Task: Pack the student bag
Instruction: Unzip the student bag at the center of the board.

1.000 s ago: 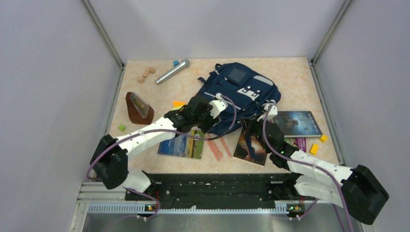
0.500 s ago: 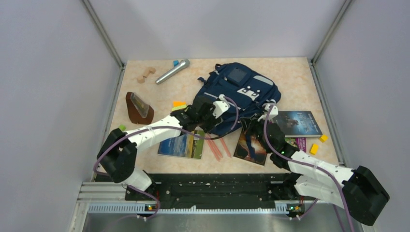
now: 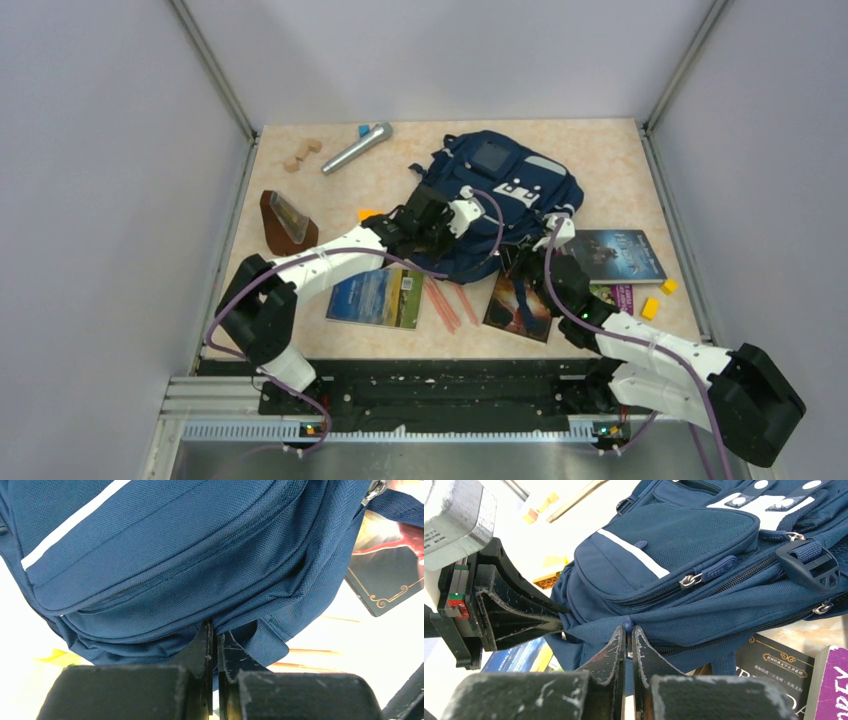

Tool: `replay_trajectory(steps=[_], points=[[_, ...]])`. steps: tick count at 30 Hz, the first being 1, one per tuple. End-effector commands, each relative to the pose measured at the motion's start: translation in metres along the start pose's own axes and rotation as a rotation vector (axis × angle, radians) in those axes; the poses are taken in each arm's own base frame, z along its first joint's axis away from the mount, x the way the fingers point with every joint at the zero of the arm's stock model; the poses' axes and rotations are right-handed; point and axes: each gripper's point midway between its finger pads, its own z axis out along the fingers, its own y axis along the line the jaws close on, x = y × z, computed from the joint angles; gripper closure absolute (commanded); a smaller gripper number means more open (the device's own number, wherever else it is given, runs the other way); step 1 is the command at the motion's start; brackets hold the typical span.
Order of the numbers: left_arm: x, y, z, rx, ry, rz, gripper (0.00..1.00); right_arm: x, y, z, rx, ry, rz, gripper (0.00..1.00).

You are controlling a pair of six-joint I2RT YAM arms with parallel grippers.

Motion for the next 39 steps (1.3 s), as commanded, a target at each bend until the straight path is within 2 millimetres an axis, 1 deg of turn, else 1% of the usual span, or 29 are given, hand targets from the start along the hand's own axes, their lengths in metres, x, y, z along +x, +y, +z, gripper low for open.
replay_trajectory(steps=[1, 4, 7, 13, 17, 20, 25, 26, 27, 30, 33, 39], points=[[-0.052, -0.021, -0.021, 0.113, -0.168, -0.081, 1.00, -0.026, 0.026, -0.001, -0.109, -0.093, 0.028, 1.00], [-0.064, -0.030, -0.031, 0.156, -0.222, -0.110, 1.00, -0.024, 0.028, 0.000, -0.119, -0.088, 0.023, 1.00], [-0.070, -0.032, -0.038, 0.163, -0.251, -0.132, 1.00, -0.024, 0.032, -0.001, -0.128, -0.086, 0.018, 1.00], [-0.082, -0.030, -0.046, 0.146, -0.277, -0.254, 1.00, -0.025, 0.035, -0.002, -0.128, -0.087, 0.006, 1.00], [-0.088, -0.023, -0.048, 0.108, -0.304, -0.303, 1.00, -0.026, 0.035, -0.002, -0.126, -0.087, 0.003, 1.00], [-0.092, -0.018, -0.048, 0.080, -0.329, -0.350, 1.00, -0.025, 0.035, -0.002, -0.125, -0.084, 0.002, 1.00], [-0.100, -0.024, -0.046, 0.119, -0.400, -0.414, 1.00, -0.024, 0.036, -0.001, -0.124, -0.080, -0.002, 1.00], [-0.099, -0.025, -0.045, 0.123, -0.401, -0.425, 1.00, -0.023, 0.036, 0.000, -0.124, -0.078, -0.003, 1.00], [-0.105, -0.024, -0.046, 0.127, -0.430, -0.429, 1.00, -0.023, 0.037, 0.000, -0.127, -0.079, -0.004, 1.00], [-0.109, -0.025, -0.043, 0.135, -0.454, -0.448, 1.00, -0.022, 0.039, -0.001, -0.133, -0.079, -0.007, 1.00], [-0.110, -0.027, -0.039, 0.152, -0.458, -0.462, 1.00, -0.027, 0.042, -0.005, -0.147, -0.110, -0.005, 1.00], [-0.108, -0.027, -0.028, 0.154, -0.443, -0.485, 1.00, -0.029, 0.047, -0.007, -0.156, -0.117, -0.011, 1.00]])
